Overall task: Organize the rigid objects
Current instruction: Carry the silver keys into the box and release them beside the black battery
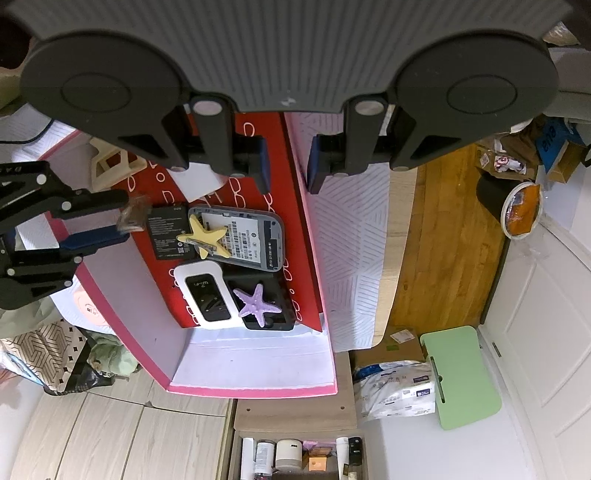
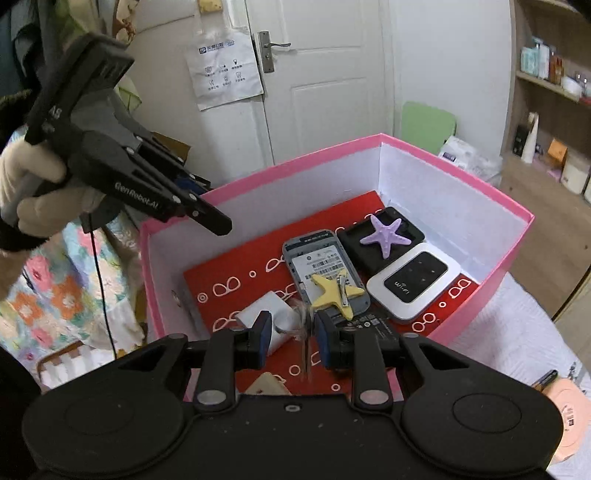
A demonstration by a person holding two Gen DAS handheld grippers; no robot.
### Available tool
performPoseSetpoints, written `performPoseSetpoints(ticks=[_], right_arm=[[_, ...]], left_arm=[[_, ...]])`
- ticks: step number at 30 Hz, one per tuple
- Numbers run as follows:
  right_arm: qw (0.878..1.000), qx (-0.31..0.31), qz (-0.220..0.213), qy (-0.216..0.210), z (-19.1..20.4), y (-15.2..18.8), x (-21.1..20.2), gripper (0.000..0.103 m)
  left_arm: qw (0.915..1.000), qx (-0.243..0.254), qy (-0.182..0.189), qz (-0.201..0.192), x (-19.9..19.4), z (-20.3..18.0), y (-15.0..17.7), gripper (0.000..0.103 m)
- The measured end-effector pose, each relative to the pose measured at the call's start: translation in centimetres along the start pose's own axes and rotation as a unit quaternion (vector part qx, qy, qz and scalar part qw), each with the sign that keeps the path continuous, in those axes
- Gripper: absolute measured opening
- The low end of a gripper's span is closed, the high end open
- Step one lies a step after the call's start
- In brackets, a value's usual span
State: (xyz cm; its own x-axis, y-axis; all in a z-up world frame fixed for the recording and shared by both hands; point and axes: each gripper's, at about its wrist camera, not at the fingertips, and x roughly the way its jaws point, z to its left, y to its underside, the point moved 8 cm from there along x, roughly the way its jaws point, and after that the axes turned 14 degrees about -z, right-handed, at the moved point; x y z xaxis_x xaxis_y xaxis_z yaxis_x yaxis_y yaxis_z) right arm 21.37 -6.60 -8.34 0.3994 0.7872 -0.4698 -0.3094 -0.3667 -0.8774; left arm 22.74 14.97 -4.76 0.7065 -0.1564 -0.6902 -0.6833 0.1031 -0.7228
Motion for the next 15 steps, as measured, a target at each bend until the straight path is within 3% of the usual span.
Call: performPoseSetpoints(ticks=[9, 15], right_arm=[[0.993, 0.062, -0.094, 0.042, -2.8, -2.6, -5.3, 0.032], [0.978, 0.09, -0.14, 0.122, -6.4, -2.1, -10.5, 0.039]], left_arm=[[1.0, -0.005, -0.001, -0.001, 0.0, 0.1, 0.0, 0.018], [0.9999, -0.011, -0.003, -0.003, 0.0, 0.0, -0.1, 0.018]])
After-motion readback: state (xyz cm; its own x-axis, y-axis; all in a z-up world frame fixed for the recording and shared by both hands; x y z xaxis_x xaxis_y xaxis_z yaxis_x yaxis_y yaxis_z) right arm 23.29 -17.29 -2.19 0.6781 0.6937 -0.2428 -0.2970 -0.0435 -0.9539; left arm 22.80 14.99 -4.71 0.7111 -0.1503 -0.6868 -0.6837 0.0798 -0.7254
